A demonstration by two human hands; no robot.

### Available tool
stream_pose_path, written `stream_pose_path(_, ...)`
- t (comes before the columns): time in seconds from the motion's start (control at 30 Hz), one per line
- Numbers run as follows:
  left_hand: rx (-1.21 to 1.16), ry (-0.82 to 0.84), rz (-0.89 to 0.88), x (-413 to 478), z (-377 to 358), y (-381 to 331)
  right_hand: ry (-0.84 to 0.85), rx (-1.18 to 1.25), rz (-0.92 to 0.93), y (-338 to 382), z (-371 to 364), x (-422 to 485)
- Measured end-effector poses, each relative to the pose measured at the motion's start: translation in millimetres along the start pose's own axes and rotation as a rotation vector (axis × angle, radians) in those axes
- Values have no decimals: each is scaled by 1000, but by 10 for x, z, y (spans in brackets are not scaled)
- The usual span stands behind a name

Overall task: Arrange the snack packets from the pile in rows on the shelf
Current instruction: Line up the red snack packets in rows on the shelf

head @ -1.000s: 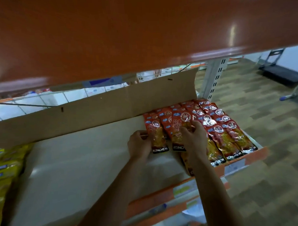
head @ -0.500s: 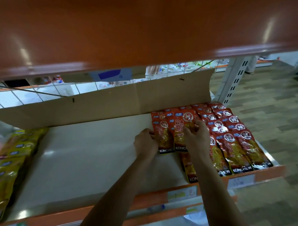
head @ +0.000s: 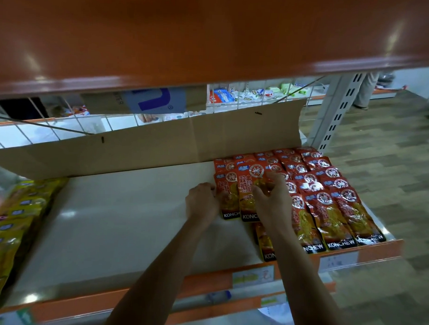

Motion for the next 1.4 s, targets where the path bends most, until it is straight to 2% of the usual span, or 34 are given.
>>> stream_pose_path(0.1,-133,-91,-85,-65,138,-118,13,-13,18,33,-38,-20)
stream_pose_path(0.2,-383,20,-134,-146,118,-280,27,-12,37,82,-102,-32)
stream_pose_path(0.33,-565,129,-69,-168,42,-291,21,-127,107,196,-136,-51)
stream_pose_path(0.5,-718,51,92,-145,75,14,-24,-344,225,263,-73,-48)
stream_pose_path(0.77,-551,68,86,-223,15,150,50,-571,239,115,-143,10)
stream_pose_path(1.2,-136,29,-58,-281,1,-48,74,-603,224,52,-181,26)
stream_pose_path(1.4,-59,43,-67,-265,23,-44,39,-590,255,133,-197,-20)
Point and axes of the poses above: each hand's wrist, its own x-axis towards the middle knuckle, its own z-axis out of the back of the hand, y = z × x, the point moved 8 cm from there along x, towards the middle knuckle, and after that the axes turned 4 degrees about -x, right-handed, at the moved point
